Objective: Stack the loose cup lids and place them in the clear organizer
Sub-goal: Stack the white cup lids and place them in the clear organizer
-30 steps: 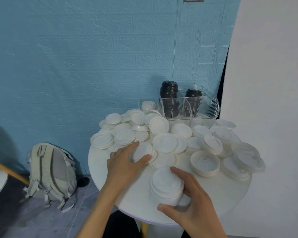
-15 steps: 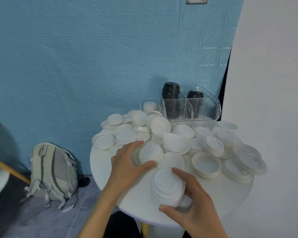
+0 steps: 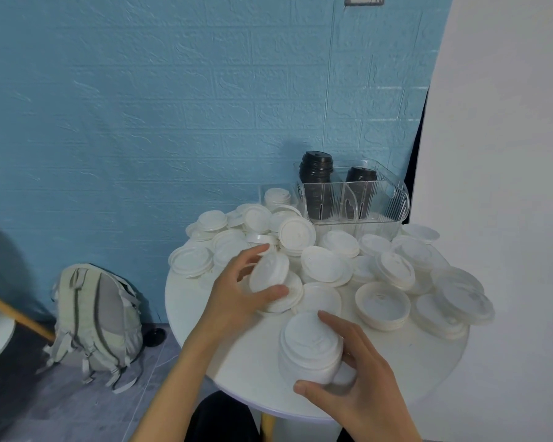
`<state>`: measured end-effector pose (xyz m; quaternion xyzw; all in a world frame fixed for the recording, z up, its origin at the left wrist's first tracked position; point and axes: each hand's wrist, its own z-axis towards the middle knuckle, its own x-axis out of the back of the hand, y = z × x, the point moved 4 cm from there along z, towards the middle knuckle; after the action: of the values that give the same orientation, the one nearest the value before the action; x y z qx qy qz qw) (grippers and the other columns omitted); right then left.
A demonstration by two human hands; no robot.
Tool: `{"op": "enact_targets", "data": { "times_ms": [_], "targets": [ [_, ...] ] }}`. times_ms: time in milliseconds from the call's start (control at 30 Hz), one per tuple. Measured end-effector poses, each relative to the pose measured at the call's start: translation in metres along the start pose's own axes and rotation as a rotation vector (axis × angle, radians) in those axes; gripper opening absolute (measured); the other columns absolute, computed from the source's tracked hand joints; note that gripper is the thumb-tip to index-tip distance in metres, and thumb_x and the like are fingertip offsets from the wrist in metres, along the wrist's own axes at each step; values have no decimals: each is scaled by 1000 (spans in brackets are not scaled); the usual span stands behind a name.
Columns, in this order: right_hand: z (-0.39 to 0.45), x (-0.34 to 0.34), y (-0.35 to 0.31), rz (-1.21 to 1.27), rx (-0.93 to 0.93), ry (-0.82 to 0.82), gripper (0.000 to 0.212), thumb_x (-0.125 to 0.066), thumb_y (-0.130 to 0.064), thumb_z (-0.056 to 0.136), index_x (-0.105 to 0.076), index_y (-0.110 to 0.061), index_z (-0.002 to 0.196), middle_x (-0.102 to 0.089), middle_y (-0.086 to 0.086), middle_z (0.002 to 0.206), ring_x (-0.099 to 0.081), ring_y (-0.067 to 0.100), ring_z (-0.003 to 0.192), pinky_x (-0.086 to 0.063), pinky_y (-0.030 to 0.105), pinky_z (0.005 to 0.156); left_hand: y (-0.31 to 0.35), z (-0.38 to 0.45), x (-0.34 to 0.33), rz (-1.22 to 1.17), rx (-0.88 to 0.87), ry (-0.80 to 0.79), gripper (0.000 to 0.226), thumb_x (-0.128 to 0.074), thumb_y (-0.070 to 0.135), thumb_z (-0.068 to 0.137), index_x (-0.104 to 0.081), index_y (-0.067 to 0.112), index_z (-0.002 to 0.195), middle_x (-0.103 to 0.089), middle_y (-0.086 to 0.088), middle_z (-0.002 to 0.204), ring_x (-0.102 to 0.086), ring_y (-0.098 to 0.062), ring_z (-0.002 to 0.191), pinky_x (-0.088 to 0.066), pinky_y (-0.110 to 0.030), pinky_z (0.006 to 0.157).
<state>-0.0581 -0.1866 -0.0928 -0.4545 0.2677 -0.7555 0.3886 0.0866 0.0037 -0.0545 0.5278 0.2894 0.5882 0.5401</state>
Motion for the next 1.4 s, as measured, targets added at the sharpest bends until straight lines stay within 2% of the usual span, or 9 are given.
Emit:
{"op": "enact_targets", "data": {
  "times_ms": [100, 300, 467, 733, 900, 1067, 1167, 1267, 1400],
  "targets": [
    [0, -1, -1, 1, -3, -8, 89, -90, -59, 57, -49, -54, 136, -54, -21, 141, -59, 2, 122, -51, 17, 94, 18, -11, 14, -151, -11, 75, 68, -91, 37, 61, -65, 43, 124, -67, 25, 118, -68, -8, 107, -53, -20, 84],
    [-3, -3, 4, 78, -102, -19, 106, -91, -59, 49, -37, -62, 140, -60, -30, 132, -61, -8, 117, -48, 10, 93, 39, -61, -6, -48, -98, -176, 66, -93, 43, 57, -69, 47, 118, -67, 14, 128, -62, -9, 120, -46, -20, 101],
    [-3, -5, 7, 118, -111, -24, 117, -97, -50, 50, -33, -54, 147, -57, -34, 135, -61, -10, 118, -48, 11, 95, 36, -85, -31, 55, -108, -205, 63, -95, 42, 58, -71, 50, 116, -58, 28, 133, -52, 3, 131, -33, -6, 103],
    [-4, -6, 3, 113, -74, -25, 108, -92, -58, 58, -30, -61, 147, -59, -29, 137, -57, -6, 125, -50, 24, 103, 39, -85, -40, 148, -105, -239, 54, -89, 53, 63, -69, 59, 113, -52, 31, 138, -46, -3, 136, -33, -34, 116],
    [-3, -5, 2, 93, -43, -6, 97, -91, -55, 62, -40, -55, 145, -61, -24, 137, -61, -1, 124, -51, 20, 99, 40, -88, -41, 222, -118, -235, 51, -79, 62, 63, -64, 66, 112, -46, 36, 138, -35, -2, 140, -20, -21, 115],
    [-4, -7, 6, 112, -59, -1, 94, -92, -57, 61, -44, -53, 142, -62, -21, 136, -61, 2, 124, -53, 30, 102, 41, -89, -42, 278, -133, -241, 54, -73, 66, 63, -59, 67, 115, -40, 41, 138, -27, 7, 138, -12, -13, 111],
    [-3, -7, 4, 105, -68, 1, 93, -87, -66, 59, -43, -55, 140, -64, -22, 133, -62, 0, 121, -53, 26, 99, 40, -88, -43, 281, -146, -246, 55, -73, 68, 63, -58, 68, 116, -42, 39, 138, -30, 4, 140, -13, -18, 113],
    [-2, -7, 3, 80, -67, 4, 94, -91, -58, 59, -42, -56, 139, -64, -22, 132, -63, -1, 119, -53, 21, 96, 37, -86, -42, 247, -142, -300, 53, -74, 67, 66, -60, 66, 117, -44, 36, 139, -31, -1, 142, -17, -22, 115],
    [-1, -4, 2, 49, -76, -19, 101, -92, -56, 52, -39, -61, 138, -67, -22, 126, -65, -1, 114, -52, 17, 91, 37, -72, -31, 52, -203, -279, 45, -71, 57, 82, -66, 47, 126, -56, 19, 138, -43, -14, 140, -30, -24, 114]
  ]
}}
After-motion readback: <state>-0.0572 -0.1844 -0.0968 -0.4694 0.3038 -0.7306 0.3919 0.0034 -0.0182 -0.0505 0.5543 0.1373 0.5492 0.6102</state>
